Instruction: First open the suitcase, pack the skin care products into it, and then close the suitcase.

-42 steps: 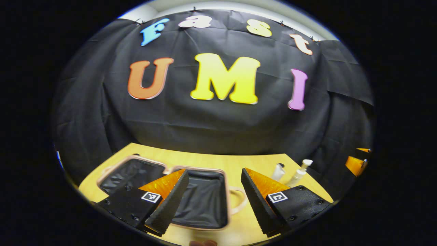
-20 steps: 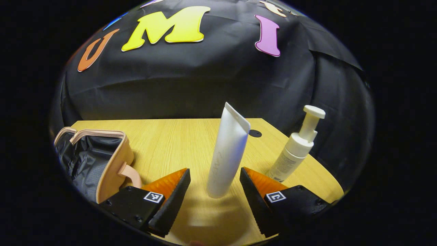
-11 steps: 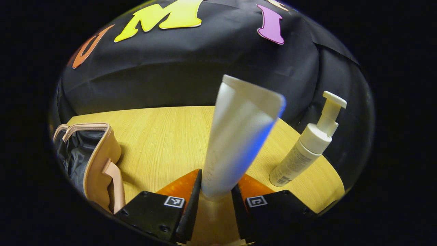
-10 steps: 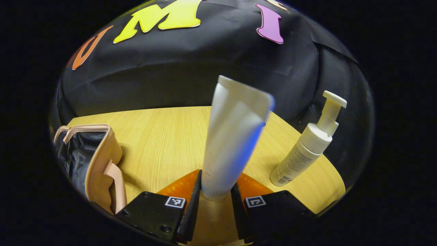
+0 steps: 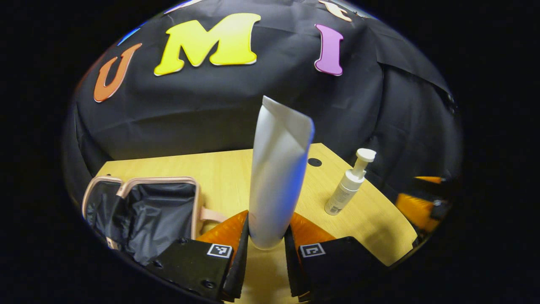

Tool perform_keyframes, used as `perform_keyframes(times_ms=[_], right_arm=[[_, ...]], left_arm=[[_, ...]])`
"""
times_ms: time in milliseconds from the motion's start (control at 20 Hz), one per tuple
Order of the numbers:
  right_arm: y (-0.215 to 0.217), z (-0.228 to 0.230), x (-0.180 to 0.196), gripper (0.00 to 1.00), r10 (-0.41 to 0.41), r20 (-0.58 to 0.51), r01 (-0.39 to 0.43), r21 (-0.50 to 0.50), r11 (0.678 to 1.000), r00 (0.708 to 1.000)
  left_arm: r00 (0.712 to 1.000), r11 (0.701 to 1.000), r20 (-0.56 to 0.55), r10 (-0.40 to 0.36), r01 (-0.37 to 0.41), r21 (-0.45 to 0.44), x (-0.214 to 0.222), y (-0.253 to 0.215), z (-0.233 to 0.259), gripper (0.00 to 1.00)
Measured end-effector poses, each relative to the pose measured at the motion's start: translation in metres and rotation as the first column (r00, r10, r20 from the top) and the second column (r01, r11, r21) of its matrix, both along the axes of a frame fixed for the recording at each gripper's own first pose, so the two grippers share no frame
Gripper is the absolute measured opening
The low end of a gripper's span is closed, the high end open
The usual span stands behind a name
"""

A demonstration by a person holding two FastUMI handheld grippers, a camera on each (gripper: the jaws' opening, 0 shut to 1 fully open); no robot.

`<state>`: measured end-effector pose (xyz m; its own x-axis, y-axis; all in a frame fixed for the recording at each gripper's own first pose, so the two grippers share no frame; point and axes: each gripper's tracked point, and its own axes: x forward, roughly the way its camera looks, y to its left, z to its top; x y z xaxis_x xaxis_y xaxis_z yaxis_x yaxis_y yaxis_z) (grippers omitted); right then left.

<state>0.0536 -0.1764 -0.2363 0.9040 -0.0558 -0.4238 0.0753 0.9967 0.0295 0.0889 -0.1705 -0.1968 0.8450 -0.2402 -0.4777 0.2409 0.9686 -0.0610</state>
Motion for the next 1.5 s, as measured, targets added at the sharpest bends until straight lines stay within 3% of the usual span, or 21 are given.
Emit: perform_keyframes(times_ms=[300, 600, 700, 800, 900, 1050, 1250, 1400, 1450, 1500], right_arm=[[0.016, -0.061, 0.071, 0.8, -0.002, -0.034, 0.004, 0.068, 0.998, 0.999], [0.015, -0.089, 0.112, 0.79, -0.011, -0.048, 0.013, 0.033, 0.999, 0.999], [0.016, -0.091, 0.116, 0.59, -0.016, -0.058, 0.018, 0.045, 0.999, 0.998], [0.015, -0.091, 0.118, 0.53, -0.02, -0.071, 0.023, 0.036, 0.999, 0.997], [0.015, -0.091, 0.114, 0.51, -0.032, -0.096, 0.036, 0.041, 0.999, 0.995], [0.014, -0.076, 0.108, 0.49, -0.026, -0.106, 0.033, 0.058, 0.998, 0.994], [0.024, -0.017, 0.061, 0.46, 0.026, -0.104, -0.012, 0.129, 0.992, 0.994], [0.043, 0.021, 0.016, 0.49, 0.11, -0.123, -0.085, 0.19, 0.978, 0.986], [0.046, 0.034, 0.002, 0.47, 0.123, -0.121, -0.098, 0.194, 0.976, 0.985], [0.05, 0.044, -0.014, 0.48, 0.134, -0.125, -0.108, 0.196, 0.975, 0.983]], left_arm=[[0.98, 0.98, -0.024, 0.199, -0.198, 0.016, -0.049, 0.097, 0.018, 0.44], [0.911, 0.913, -0.073, 0.406, -0.408, -0.005, -0.084, 0.186, 0.018, 0.44], [0.893, 0.896, -0.084, 0.442, -0.444, -0.006, -0.094, 0.207, 0.017, 0.44], [0.883, 0.887, -0.091, 0.46, -0.462, -0.012, -0.099, 0.223, 0.016, 0.44], [0.891, 0.893, -0.095, 0.445, -0.449, -0.028, -0.096, 0.231, 0.016, 0.44], [0.923, 0.926, -0.121, 0.366, -0.374, -0.047, -0.083, 0.242, 0.004, 0.44], [0.949, 0.963, -0.2, 0.243, -0.26, -0.063, -0.057, 0.256, -0.023, 0.47], [0.941, 0.975, -0.306, 0.146, -0.189, -0.119, -0.043, 0.254, -0.057, 0.51], [0.93, 0.974, -0.347, 0.119, -0.177, -0.139, -0.039, 0.251, -0.069, 0.44], [0.915, 0.971, -0.393, 0.094, -0.171, -0.167, -0.038, 0.249, -0.081, 0.44]])
